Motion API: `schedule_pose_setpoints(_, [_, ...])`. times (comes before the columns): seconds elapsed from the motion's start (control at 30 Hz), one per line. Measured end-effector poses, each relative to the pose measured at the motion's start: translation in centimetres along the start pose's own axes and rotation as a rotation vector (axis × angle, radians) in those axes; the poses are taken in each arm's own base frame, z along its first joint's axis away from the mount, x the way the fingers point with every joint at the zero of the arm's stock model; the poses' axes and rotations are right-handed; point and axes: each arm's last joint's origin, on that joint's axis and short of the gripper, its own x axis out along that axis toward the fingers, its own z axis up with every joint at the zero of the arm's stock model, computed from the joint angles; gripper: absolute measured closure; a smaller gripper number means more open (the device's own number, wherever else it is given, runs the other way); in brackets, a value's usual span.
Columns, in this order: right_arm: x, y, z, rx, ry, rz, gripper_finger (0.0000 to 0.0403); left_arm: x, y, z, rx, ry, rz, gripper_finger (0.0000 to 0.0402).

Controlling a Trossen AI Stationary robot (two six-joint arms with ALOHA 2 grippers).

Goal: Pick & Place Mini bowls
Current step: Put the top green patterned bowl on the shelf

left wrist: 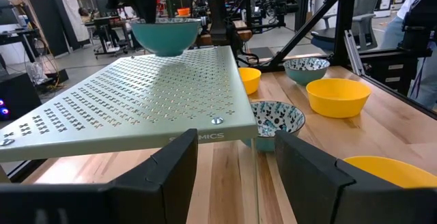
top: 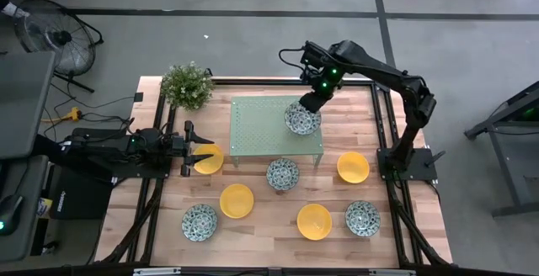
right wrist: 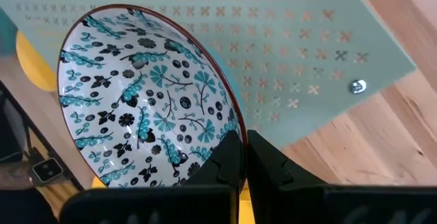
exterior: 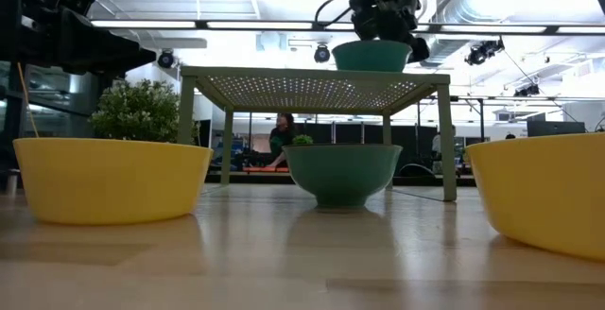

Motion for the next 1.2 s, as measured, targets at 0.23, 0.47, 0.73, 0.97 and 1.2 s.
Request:
schedule_pose_setpoints(0.23, [0.1, 0.4, -0.1, -0.015, 0.001, -0.002, 0.0403, 0.0, 0.0, 0.0, 0.0, 0.001, 0.0, 0.0211])
schedule_pose_setpoints(0.47, [0.1, 0.2, 0.0, -0.01, -0.002, -0.004, 0.0402, 0.0, 0.0, 0.0, 0.0, 0.0, 0.0, 0.0211])
schedule_pose_setpoints(0.73, [0.6, -0.1, 0.1, -0.004, 0.004, -0.016, 0.0402, 0.0, 0.0, 0.0, 0.0, 0.0, 0.0, 0.0211])
schedule_pose_setpoints(0.97, [1.4, -0.4, -0.1, 0.006, 0.033, -0.022, 0.0395, 0.0, 0.0, 0.0, 0.0, 0.0, 0.0, 0.0211])
schedule_pose_setpoints(1.2, [1.4, -0.5, 0.0, 0.006, 0.028, -0.048, 0.0338, 0.0, 0.0, 0.0, 0.0, 0.0, 0.0, 0.0211])
